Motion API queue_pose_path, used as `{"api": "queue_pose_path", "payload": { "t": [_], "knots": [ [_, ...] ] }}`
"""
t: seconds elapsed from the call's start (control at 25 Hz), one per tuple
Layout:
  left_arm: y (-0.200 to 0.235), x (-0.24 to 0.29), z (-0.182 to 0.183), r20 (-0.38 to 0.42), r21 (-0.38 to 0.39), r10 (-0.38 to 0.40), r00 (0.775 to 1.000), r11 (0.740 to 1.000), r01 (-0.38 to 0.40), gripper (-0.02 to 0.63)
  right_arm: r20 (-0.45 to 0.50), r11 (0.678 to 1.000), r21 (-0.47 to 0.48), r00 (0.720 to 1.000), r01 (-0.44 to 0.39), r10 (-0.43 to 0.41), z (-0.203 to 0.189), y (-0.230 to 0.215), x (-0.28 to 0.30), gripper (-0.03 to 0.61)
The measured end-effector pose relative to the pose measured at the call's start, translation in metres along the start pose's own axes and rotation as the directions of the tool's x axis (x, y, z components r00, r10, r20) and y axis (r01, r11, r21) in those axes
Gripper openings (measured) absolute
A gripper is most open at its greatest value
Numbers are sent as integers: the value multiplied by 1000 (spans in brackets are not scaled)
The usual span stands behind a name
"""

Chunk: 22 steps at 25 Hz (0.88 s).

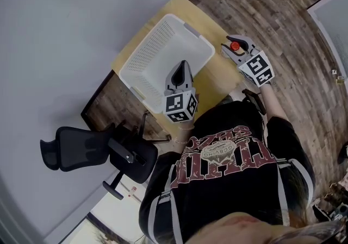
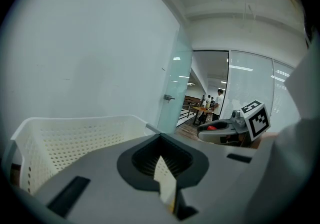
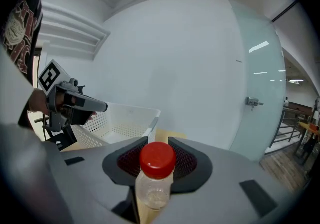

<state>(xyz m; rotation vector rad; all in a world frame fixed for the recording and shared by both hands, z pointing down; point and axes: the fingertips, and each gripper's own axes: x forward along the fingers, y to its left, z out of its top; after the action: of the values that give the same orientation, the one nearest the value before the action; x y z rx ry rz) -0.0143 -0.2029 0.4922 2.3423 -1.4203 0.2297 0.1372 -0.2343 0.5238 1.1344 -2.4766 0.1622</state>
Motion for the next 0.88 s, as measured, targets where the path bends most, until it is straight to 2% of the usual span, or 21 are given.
{"api": "queue_pose_path", "payload": {
  "t": [0.36, 0.88],
  "knots": [
    [0, 4, 0, -4, 0, -2, 1000, 1000, 2, 48, -55, 1000, 18, 998, -18, 19, -32, 4, 20, 135],
    [-2, 7, 0, -5, 3, 2, 1000, 1000, -2, 48, -55, 1000, 17, 998, -25, 26, -41, 4, 26, 137]
  ]
}}
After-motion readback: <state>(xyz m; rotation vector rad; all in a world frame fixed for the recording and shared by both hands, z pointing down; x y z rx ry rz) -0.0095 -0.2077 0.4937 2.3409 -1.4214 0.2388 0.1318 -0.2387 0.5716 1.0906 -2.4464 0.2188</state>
